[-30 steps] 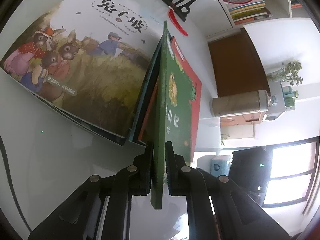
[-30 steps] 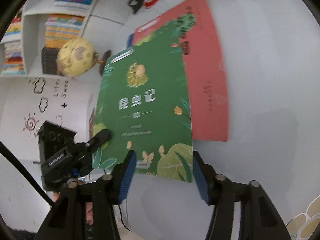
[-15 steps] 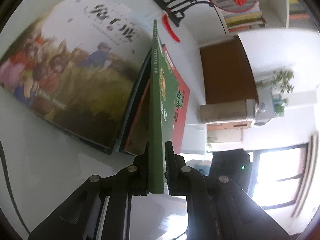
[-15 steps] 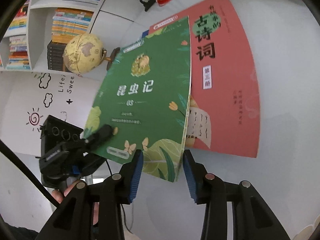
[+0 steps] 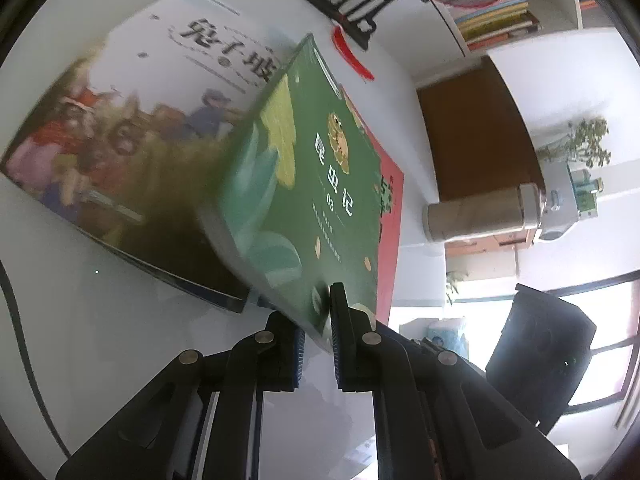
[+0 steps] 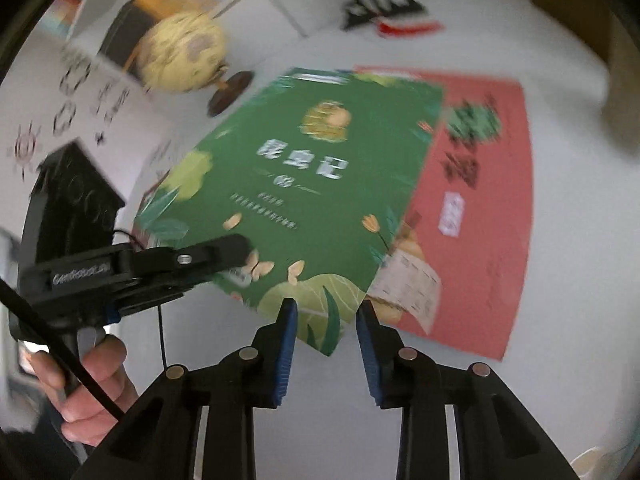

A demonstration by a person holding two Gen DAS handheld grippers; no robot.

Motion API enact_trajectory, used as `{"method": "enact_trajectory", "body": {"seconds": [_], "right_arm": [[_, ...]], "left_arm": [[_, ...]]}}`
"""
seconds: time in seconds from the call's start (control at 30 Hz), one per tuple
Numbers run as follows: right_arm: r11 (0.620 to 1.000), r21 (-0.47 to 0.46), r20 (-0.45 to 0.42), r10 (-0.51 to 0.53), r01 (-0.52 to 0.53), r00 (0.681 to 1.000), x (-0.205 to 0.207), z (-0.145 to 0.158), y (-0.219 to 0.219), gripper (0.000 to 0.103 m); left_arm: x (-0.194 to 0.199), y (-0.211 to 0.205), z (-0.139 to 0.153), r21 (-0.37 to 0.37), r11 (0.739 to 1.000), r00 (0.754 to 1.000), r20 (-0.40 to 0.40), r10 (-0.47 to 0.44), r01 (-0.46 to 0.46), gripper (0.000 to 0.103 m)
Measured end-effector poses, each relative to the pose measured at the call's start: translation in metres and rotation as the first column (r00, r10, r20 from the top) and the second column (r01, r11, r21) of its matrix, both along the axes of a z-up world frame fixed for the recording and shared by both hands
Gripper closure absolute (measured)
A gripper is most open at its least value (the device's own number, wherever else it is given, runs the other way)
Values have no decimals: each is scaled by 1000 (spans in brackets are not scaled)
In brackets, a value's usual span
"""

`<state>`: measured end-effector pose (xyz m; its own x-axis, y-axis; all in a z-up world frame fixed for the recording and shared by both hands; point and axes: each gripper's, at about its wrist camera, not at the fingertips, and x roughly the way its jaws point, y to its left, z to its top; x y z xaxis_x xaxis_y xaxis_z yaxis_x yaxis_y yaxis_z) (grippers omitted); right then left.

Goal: Organize books
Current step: 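Carry the raised green booklet toward the red booklet stack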

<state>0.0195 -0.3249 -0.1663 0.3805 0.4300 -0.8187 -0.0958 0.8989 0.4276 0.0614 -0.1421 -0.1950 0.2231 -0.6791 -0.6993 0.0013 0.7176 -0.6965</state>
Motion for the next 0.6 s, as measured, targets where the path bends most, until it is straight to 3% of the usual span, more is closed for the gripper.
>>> {"method": "enact_trajectory", "body": {"seconds": [0.1, 0.2, 0.33, 0.37, 0.43, 0.6], "right_arm": [[999, -8, 6, 49, -49, 999, 4, 6, 14, 72], [995, 80, -39, 62, -59, 997, 11, 1, 18, 72], [967, 256, -168, 47, -3, 985, 20, -20, 15, 66], [947, 319, -197, 32, 33, 980, 18, -27, 9, 63], [895, 428, -240, -20, 124, 971, 18, -40, -5, 49], [745, 618, -300, -72, 252, 951, 21, -62, -27, 49]], "left_arm": [[1, 17, 2, -23, 999, 999, -6, 32, -32, 95], [4, 32, -1, -45, 997, 998, -24, 59, -60, 95], [8, 36, -4, -62, 996, 997, -35, 68, -70, 95], [9, 36, -4, -78, 995, 997, -39, 66, -69, 95], [9, 34, -2, -109, 992, 997, -44, 61, -66, 95], [11, 26, 2, -126, 991, 998, -43, 46, -51, 95]]}}
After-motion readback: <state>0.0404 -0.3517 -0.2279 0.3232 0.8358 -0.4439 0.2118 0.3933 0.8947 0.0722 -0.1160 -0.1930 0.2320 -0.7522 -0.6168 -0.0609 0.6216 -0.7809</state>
